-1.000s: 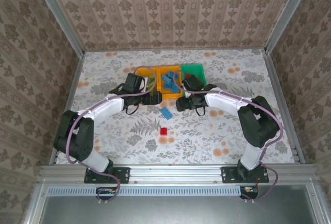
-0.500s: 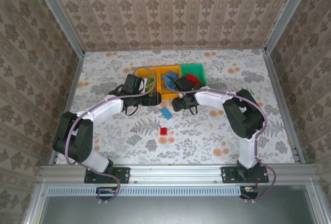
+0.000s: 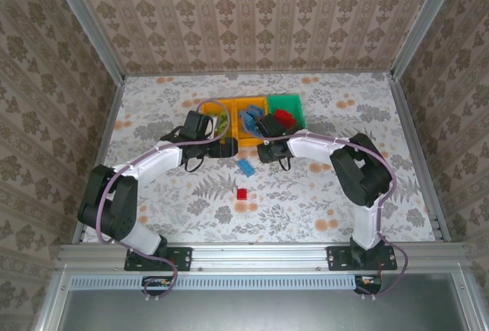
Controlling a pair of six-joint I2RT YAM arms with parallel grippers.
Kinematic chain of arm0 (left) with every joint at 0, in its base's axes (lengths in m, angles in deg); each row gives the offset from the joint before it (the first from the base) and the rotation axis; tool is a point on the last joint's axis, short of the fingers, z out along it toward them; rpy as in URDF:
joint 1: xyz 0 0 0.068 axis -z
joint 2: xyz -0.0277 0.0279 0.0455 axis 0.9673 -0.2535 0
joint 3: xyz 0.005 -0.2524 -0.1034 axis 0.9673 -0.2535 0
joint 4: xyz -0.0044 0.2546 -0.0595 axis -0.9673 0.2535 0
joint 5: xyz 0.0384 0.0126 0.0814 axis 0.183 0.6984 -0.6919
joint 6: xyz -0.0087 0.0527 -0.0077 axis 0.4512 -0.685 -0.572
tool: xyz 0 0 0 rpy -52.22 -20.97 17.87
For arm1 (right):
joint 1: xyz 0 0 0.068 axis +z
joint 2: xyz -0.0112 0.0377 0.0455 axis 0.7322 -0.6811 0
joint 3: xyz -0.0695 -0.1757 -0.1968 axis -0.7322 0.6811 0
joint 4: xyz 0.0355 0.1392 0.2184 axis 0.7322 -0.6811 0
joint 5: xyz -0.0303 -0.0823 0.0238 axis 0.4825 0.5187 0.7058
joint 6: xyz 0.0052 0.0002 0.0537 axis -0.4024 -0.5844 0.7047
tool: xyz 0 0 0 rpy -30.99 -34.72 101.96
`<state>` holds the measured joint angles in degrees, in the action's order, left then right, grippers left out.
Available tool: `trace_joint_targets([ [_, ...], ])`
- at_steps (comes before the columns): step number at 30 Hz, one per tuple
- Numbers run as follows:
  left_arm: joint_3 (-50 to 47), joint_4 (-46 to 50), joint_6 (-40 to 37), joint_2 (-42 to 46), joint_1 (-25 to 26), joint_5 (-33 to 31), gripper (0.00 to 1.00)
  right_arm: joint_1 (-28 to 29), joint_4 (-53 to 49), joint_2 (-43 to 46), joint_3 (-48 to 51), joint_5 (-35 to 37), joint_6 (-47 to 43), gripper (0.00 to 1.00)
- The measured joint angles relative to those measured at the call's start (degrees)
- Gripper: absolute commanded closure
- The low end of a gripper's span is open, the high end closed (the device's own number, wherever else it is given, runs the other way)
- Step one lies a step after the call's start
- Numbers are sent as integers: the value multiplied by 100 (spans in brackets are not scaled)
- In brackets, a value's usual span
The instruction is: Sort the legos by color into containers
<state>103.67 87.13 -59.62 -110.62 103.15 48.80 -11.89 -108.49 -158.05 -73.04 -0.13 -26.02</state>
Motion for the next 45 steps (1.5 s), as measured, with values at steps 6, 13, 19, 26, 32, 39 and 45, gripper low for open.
trace_joint_targets([
  [6,-70,15,0,33,0,-74,0,-11,39,564,-72,-210,157,71],
  [13,-90,17,-24,59,35,-90,0,-278,70,107,-1346,-859,927,73],
  [19,-90,101,-160,66,221,-232,0,-538,107,-695,-2304,-1250,1523,72],
  [26,-94,103,-208,66,251,-254,0,-756,9,-1410,-3049,-1491,2031,70],
  [32,-98,103,-221,66,251,-273,0,-831,-20,-1683,-3303,-1541,2295,68],
  [39,-111,105,-238,66,251,-278,0,-835,-81,-1794,-3425,-1552,2398,65],
  [45,-111,103,-238,66,251,-295,0,-835,-160,-1838,-3427,-1552,2409,60],
])
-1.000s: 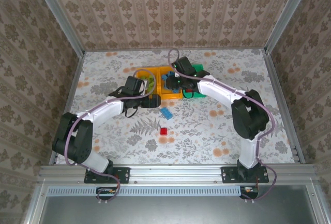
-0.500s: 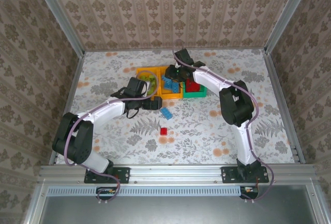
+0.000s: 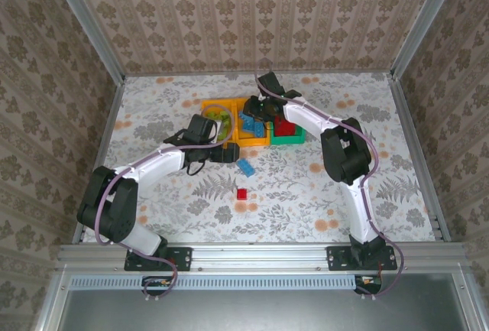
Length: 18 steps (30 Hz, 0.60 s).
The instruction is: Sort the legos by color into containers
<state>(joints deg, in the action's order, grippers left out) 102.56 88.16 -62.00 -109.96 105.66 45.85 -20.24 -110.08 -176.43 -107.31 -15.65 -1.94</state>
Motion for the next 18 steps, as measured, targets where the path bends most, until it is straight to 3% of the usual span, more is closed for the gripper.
trace_joint_targets([
  [11,-7,0,0,0,0,-46,0,33,31,-7,-20,-133,-59,24],
  [18,-13,-2,0,2,0,-61,0,48,63,396,459,-131,-142,20],
])
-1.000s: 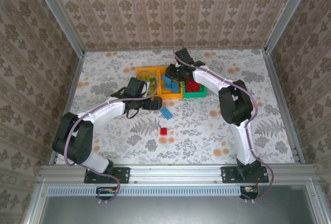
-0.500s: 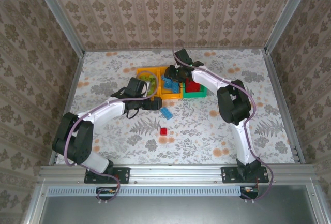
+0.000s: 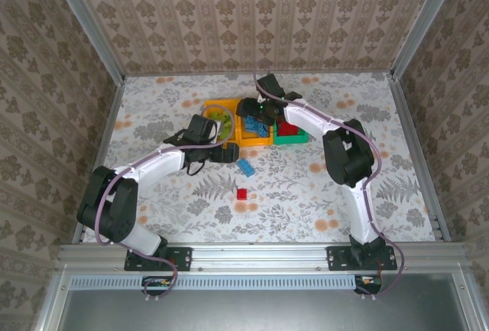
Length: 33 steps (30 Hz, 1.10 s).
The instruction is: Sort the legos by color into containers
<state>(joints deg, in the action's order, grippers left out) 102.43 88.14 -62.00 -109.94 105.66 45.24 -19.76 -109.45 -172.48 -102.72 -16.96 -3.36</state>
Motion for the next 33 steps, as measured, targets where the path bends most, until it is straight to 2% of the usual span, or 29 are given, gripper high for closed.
trace_joint_targets([
  [8,-26,-2,2,2,0,-2,0,160,-35,1064,876,76,-507,21],
  [16,-411,-144,96,527,-9,-310,0,809,-103,1888,2251,426,-1458,25],
  [21,-813,-240,225,1121,-160,-562,0,1174,-118,1902,2898,505,-1711,25],
  [28,-905,-240,299,1222,-269,-691,0,1604,-133,1440,2728,660,-1974,25],
  [30,-946,-240,310,1241,-269,-702,0,1700,-208,1228,2594,774,-2020,27],
  [33,-1012,-236,313,1283,-269,-706,0,1805,-400,973,2417,1010,-2140,39],
])
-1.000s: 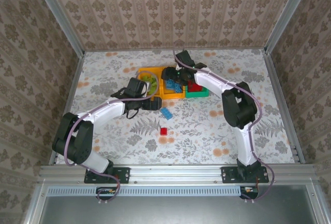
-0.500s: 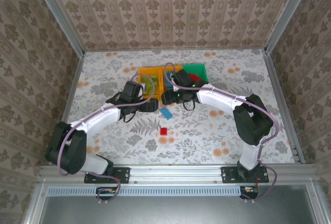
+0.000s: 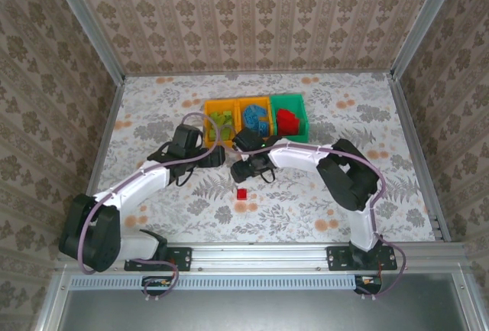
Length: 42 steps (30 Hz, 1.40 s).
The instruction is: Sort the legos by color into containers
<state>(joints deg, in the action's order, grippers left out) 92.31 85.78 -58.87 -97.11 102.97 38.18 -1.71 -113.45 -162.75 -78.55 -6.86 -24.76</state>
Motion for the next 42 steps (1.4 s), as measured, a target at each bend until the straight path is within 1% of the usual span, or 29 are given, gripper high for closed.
trace_joint_targets([
  [2,-35,2,0,33,0,0,0,22,-122,-37,-107,155,-39,52],
  [4,-48,2,0,55,0,0,0,22,-133,-35,-122,291,-61,62],
  [5,-50,0,0,59,0,0,0,22,-133,-35,-120,345,-59,65],
  [10,-55,0,0,63,0,0,0,-22,-55,240,4,459,31,72],
  [13,-55,-2,0,63,0,2,0,-260,170,553,74,319,227,73],
  [18,-57,-9,-4,68,4,13,0,-1121,699,833,-15,-212,802,73],
  [20,-66,-24,-7,76,26,22,0,-1432,645,743,-284,-302,973,72],
  [22,-68,-26,-9,85,70,24,0,-1567,551,581,-671,-304,1058,72],
  [26,-87,-42,-48,114,199,28,0,-1552,354,166,-1488,-337,1132,72],
  [29,-92,-61,-105,120,282,46,0,-1550,232,-107,-1834,-382,1255,70],
  [35,-92,-105,-205,122,382,52,0,-1600,-85,-651,-2280,-378,1541,67],
  [38,-94,-111,-223,122,382,50,0,-1622,-184,-732,-2310,-348,1596,65],
  [40,-94,-109,-223,122,382,50,0,-1624,-238,-732,-2315,-332,1628,61],
  [42,-94,-111,-225,122,382,50,0,-1624,-262,-732,-2350,-306,1687,51],
])
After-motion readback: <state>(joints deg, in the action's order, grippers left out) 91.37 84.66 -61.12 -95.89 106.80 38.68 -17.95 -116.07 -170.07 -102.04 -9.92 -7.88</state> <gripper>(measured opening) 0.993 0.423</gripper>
